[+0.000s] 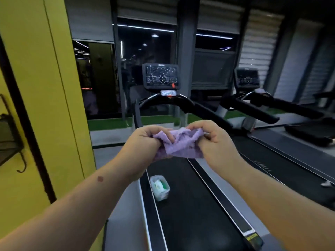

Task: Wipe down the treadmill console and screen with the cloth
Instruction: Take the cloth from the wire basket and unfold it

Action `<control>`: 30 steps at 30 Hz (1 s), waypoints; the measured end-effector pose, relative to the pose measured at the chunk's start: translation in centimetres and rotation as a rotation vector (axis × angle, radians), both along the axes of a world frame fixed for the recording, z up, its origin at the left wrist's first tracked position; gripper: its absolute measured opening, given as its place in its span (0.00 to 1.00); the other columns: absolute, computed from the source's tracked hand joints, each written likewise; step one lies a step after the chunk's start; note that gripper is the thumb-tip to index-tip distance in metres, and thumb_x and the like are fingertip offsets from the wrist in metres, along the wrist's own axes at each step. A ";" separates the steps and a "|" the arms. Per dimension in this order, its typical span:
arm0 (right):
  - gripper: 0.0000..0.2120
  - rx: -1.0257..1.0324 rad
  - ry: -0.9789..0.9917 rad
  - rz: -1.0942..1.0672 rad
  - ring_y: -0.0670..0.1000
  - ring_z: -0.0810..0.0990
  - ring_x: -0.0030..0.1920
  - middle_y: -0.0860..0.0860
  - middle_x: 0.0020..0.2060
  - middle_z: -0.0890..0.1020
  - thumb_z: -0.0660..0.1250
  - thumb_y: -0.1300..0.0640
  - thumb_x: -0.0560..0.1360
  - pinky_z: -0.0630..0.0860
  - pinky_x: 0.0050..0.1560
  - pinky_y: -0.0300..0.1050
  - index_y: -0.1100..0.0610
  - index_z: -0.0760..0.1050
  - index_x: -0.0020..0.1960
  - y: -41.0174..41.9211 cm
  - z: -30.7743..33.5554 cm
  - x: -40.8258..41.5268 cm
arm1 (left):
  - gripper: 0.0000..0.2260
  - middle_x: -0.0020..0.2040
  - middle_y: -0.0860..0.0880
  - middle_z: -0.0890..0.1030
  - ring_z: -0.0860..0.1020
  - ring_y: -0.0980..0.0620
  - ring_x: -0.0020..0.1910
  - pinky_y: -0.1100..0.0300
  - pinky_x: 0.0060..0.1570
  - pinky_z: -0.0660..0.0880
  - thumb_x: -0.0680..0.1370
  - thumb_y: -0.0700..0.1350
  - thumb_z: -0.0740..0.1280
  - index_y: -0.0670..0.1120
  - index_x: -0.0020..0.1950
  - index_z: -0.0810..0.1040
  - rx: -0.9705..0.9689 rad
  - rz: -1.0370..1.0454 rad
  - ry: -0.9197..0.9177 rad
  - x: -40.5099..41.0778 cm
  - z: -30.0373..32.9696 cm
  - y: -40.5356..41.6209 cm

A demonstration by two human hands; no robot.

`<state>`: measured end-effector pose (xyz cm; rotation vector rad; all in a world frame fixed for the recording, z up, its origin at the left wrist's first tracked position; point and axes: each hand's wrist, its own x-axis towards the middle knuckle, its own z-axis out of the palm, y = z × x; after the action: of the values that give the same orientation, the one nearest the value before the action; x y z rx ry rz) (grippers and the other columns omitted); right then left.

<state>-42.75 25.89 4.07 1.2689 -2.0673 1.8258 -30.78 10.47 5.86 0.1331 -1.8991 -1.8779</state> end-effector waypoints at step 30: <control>0.13 0.149 -0.285 0.161 0.59 0.86 0.51 0.56 0.49 0.86 0.72 0.64 0.75 0.84 0.55 0.57 0.50 0.81 0.57 8.7 -2.6 -29.0 | 0.09 0.46 0.50 0.87 0.86 0.50 0.47 0.48 0.52 0.84 0.79 0.39 0.71 0.52 0.53 0.84 -0.352 0.132 -0.077 -28.9 -3.7 8.5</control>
<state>-71.70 34.59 1.43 1.3113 -2.3480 2.0629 -59.66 19.00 2.12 0.2136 -2.1822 -1.4474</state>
